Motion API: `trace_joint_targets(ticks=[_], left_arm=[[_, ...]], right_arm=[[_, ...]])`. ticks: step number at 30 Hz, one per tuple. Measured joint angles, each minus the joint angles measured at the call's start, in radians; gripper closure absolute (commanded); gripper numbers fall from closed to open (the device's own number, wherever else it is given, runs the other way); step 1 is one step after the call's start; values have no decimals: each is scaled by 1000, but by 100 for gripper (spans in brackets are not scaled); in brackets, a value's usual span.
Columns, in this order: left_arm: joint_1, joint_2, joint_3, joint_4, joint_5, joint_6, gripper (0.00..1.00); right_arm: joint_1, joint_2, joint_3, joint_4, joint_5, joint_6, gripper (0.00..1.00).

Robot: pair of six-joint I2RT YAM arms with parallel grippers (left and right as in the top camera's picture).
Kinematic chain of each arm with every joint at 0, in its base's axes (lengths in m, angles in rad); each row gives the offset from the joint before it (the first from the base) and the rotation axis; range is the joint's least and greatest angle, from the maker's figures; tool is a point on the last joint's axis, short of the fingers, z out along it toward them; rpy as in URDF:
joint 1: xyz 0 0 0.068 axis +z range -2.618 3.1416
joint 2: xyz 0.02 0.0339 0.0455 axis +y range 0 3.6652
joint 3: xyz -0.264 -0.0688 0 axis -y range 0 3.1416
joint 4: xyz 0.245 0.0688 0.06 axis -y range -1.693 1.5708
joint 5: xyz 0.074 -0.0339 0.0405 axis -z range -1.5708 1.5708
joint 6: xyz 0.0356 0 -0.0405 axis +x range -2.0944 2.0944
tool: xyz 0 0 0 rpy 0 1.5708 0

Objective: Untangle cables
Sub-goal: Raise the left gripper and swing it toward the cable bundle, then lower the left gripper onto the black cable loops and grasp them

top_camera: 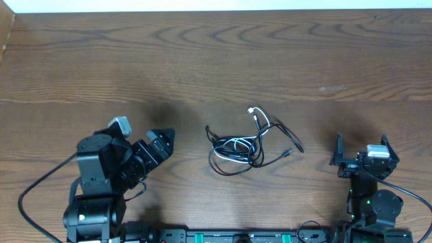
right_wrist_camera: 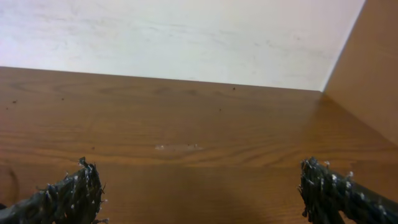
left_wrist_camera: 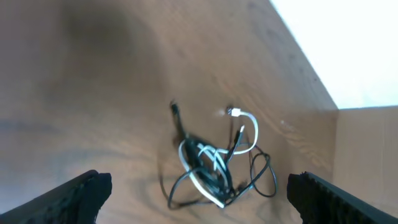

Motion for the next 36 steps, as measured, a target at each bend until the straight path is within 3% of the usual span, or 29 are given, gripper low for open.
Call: trace_joint_targets(ticks=[10, 17, 22, 36], left_arm=[[0, 0, 1, -184, -31, -61, 2], [0, 8, 1, -187, -103, -92, 2], [0, 61, 1, -154, -117, -188, 2], [-8, 192, 1, -84, 133, -517, 2]], right_arm=[[0, 0, 0, 0, 0, 0, 1], [0, 0, 0, 0, 0, 0, 1], [0, 0, 0, 0, 0, 0, 1], [0, 0, 0, 0, 0, 0, 1]])
